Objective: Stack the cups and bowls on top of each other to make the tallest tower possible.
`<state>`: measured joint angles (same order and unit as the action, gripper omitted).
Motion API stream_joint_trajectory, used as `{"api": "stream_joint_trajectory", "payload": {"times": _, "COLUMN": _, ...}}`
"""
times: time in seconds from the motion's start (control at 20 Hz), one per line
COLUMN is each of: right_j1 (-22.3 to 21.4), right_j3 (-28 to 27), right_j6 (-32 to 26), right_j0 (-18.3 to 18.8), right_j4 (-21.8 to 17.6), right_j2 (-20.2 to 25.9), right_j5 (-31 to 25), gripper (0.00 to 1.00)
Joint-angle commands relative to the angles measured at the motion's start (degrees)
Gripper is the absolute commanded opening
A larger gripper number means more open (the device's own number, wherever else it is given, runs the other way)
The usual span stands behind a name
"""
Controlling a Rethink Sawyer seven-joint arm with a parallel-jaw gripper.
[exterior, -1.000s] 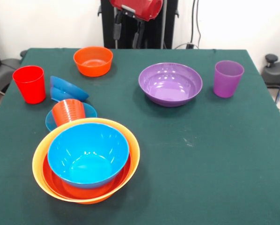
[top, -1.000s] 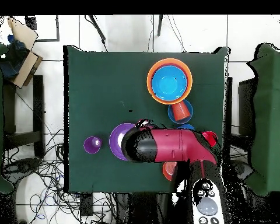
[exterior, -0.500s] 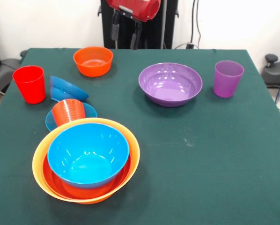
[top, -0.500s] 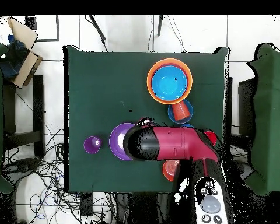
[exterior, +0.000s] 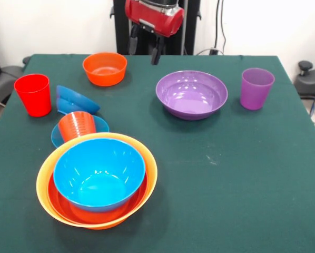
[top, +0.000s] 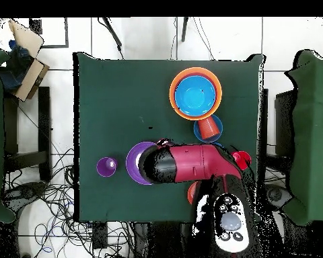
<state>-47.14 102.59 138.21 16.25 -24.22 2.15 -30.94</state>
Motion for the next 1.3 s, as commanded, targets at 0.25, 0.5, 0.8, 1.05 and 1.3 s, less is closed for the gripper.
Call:
{"api": "stream_joint_trajectory", "payload": {"times": 0.25, "right_j1": 8.4, "right_j3": -1.4, "right_j6": -2.0, "right_j0": 0.2, "right_j4": -6.8, "right_j2": 0.1, "right_j5": 4.1, "gripper": 1.0}}
{"api": "stream_joint_trajectory", "payload": {"times": 0.5, "right_j1": 1.8, "right_j3": -0.1, "right_j6": -4.3, "right_j0": -1.0, "right_j4": -9.2, "right_j2": -3.5, "right_j5": -1.0, "gripper": 1.0}}
{"api": "stream_joint_trajectory", "payload": {"times": 0.8, "right_j1": 6.3, "right_j3": 0.5, "right_j6": -0.4, "right_j0": -0.5, "right_j4": -13.0, "right_j2": -5.6, "right_j5": 6.8, "gripper": 1.0}}
{"api": "stream_joint_trajectory", "payload": {"times": 1.05, "right_j1": 7.9, "right_j3": 3.0, "right_j6": 2.0, "right_j0": -0.9, "right_j4": -14.6, "right_j2": -7.4, "right_j5": 12.1, "gripper": 1.0}}
{"api": "stream_joint_trajectory", "payload": {"times": 1.3, "right_j1": 9.1, "right_j3": 8.1, "right_j6": 1.2, "right_j0": 2.6, "right_j4": -11.6, "right_j2": -4.7, "right_j5": 15.1, "gripper": 1.0}}
